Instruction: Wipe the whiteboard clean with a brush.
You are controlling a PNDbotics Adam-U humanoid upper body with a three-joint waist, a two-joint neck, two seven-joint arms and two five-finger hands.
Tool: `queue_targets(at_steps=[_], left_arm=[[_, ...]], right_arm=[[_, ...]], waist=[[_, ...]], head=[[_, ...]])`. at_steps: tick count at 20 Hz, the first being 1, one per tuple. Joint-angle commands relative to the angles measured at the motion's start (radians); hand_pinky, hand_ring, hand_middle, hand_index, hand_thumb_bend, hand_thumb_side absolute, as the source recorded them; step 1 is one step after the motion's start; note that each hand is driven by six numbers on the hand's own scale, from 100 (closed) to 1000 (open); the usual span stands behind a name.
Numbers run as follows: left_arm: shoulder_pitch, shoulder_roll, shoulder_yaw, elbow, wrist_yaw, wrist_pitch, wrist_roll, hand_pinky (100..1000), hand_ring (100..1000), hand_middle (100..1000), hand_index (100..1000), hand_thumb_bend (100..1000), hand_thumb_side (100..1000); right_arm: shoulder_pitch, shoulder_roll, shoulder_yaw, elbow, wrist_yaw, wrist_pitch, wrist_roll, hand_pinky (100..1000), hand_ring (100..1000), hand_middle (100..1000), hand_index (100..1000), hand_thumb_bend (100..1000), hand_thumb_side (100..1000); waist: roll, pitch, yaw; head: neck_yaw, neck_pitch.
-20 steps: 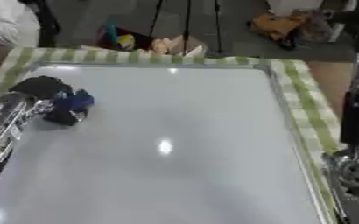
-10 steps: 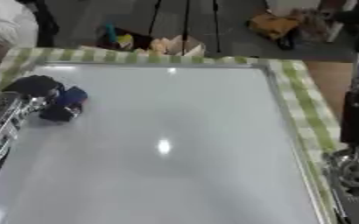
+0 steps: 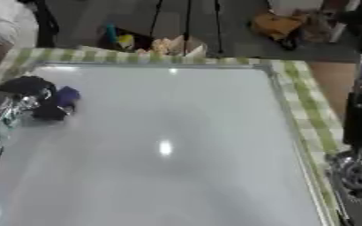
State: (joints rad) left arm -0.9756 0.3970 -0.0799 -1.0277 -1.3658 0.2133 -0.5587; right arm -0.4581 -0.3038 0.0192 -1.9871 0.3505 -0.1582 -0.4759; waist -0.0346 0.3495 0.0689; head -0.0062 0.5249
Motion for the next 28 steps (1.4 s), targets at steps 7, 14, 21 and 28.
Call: queue_targets(at_steps=[7, 14, 21, 28], left_arm=[[-0.001, 0.042, 0.041, 0.029, -0.009, 0.034, 0.006, 242, 443, 415, 634, 100, 747], [0.006, 0.036, 0.02, 0.019, 0.015, 0.005, 0.0, 240, 440, 411, 631, 100, 752], [0.017, 0.022, -0.028, -0.018, 0.027, -0.05, -0.024, 244, 441, 411, 631, 100, 752], [0.02, 0.009, -0.063, -0.053, 0.022, -0.089, -0.039, 248, 442, 411, 632, 100, 752]], right_arm=[[-0.011, -0.014, -0.008, -0.013, -0.003, 0.001, -0.005, 846, 923, 656, 857, 100, 1000], [-0.011, -0.013, -0.008, -0.013, -0.003, 0.0, -0.007, 846, 923, 657, 857, 100, 1000], [-0.013, -0.012, -0.008, -0.013, -0.004, 0.0, -0.012, 845, 922, 657, 857, 100, 1000], [-0.013, -0.011, -0.008, -0.013, -0.004, 0.0, -0.013, 845, 921, 657, 857, 100, 1000]], waist=[[-0.003, -0.018, 0.002], [-0.004, -0.018, 0.003], [-0.005, -0.019, 0.002], [-0.003, -0.02, 0.002]], head=[[-0.003, -0.012], [0.0, -0.012], [0.002, -0.015], [0.006, -0.014]])
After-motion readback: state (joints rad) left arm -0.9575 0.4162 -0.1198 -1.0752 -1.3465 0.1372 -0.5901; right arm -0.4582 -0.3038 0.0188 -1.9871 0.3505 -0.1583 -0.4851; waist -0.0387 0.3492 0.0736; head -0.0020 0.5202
